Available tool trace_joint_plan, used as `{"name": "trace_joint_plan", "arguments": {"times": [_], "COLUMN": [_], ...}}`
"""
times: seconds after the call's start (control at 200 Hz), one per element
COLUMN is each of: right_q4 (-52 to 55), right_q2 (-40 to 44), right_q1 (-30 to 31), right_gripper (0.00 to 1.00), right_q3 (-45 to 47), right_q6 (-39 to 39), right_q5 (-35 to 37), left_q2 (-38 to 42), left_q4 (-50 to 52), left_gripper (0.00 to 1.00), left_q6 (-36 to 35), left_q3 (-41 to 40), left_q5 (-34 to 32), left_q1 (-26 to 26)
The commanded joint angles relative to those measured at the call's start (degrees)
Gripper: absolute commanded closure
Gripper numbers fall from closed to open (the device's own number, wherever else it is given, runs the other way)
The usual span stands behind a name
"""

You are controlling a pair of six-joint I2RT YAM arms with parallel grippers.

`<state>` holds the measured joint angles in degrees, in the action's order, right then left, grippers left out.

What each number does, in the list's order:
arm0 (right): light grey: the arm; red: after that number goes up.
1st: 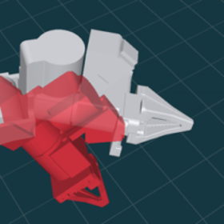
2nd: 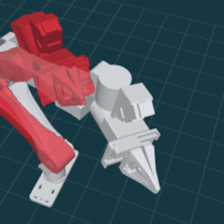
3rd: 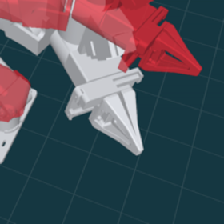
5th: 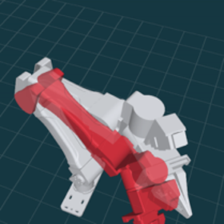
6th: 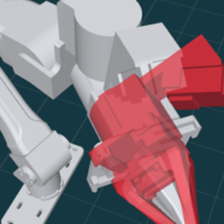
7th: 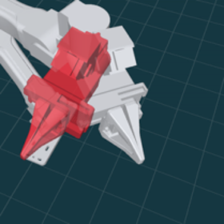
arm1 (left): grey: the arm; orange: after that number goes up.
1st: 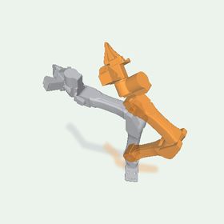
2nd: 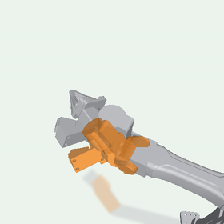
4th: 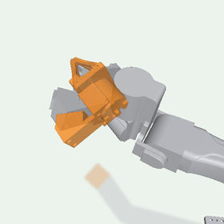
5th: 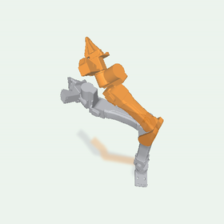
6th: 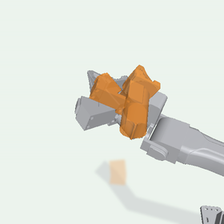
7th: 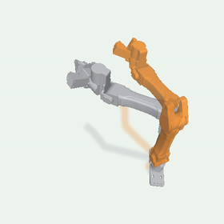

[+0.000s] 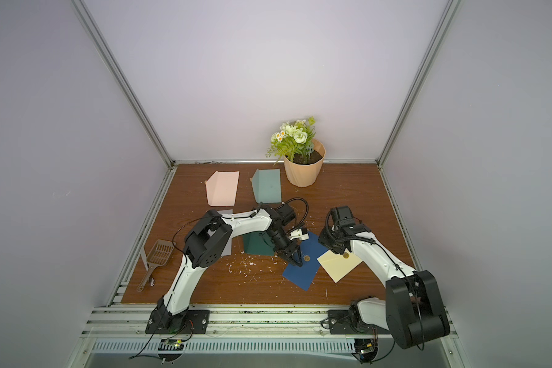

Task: Open the envelope
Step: Adjust the envelope at the center of the board.

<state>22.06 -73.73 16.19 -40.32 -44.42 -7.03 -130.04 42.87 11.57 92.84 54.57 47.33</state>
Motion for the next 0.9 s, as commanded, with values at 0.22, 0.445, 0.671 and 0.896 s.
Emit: {"name": "trace_joint_plan", "arguments": {"times": [0.22, 0.445, 0.671, 0.896], "right_q4": [-5.26, -0.59, 6.15, 11.07], "right_q2": [-3.88, 2.03, 7.45, 7.20], "right_q1": [4.86, 4.93, 4.83, 3.88], "right_gripper": [0.53, 0.52, 0.52, 0.51], "right_q3": [4.54, 10.27, 11.66, 10.36], "right_q6": [-5.80, -7.00, -7.01, -7.06], "right_q5": [-3.56, -0.94, 2.89, 8.10], "left_q2": [-1.71, -1.97, -2.41, -1.82], "left_q4": [0.37, 0.37, 0.37, 0.37], "left_gripper": [0.53, 0.53, 0.53, 0.53], "left_q6": [-1.23, -1.11, -1.03, -1.29], "left_q3": [-0.38, -0.38, -0.31, -1.25], "left_q5": [-5.20, -5.17, -5.00, -5.16], "left_q1": [-0.05, -0.10, -0.08, -0.08]}}
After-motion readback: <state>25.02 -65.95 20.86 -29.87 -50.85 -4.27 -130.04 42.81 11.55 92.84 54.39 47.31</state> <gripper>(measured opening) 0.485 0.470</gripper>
